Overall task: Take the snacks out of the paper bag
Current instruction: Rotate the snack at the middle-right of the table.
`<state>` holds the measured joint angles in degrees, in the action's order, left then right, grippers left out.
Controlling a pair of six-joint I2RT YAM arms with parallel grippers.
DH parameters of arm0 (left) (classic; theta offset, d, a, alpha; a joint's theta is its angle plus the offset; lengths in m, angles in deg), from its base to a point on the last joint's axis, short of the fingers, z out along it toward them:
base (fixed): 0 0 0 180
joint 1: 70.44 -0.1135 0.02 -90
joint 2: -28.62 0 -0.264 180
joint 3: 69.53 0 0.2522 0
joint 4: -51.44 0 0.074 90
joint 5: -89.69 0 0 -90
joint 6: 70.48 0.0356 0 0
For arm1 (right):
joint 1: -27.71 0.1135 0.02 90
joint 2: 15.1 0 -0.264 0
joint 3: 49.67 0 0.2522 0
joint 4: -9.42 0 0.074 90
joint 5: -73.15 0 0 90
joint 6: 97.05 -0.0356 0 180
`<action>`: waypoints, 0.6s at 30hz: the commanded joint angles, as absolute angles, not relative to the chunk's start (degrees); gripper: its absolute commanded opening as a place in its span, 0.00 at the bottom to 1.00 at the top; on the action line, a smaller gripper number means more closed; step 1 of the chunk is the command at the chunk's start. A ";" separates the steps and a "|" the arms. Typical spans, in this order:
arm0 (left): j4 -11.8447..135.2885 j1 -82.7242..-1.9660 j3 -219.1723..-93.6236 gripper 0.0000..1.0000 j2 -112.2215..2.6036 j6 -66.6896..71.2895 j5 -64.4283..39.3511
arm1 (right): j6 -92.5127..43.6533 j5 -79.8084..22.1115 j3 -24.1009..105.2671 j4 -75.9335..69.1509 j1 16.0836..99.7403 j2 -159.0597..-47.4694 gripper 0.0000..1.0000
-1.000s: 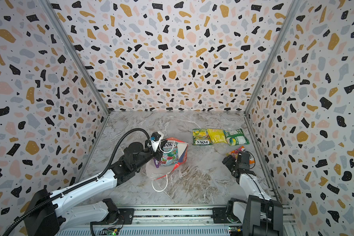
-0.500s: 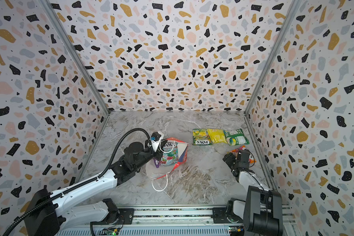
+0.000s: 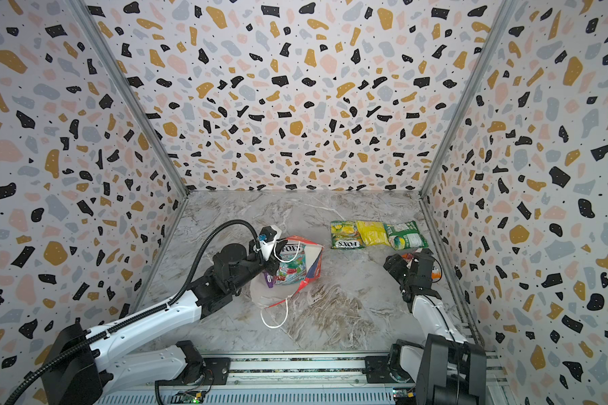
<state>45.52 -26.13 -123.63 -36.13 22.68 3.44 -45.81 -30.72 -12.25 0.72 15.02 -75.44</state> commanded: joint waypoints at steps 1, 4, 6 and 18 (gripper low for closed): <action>46.75 -26.42 -124.95 0.00 -36.60 21.98 4.43 | -42.86 -34.09 -9.77 -7.54 12.22 -71.40 0.86; 46.62 -26.41 -124.95 0.00 -36.77 21.88 4.35 | -40.93 -38.60 -11.10 -8.95 5.15 -71.27 0.87; 46.12 -26.41 -124.63 0.00 -36.77 21.89 4.30 | -39.76 -39.87 -12.06 -7.95 1.34 -72.92 0.87; 45.61 -26.43 -123.99 0.00 -36.58 22.10 4.17 | -43.46 -40.32 -13.29 2.36 -0.44 -83.86 0.77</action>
<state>45.41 -26.13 -123.63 -36.28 22.68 3.44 -42.35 -40.36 -13.58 -1.45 -1.04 -83.72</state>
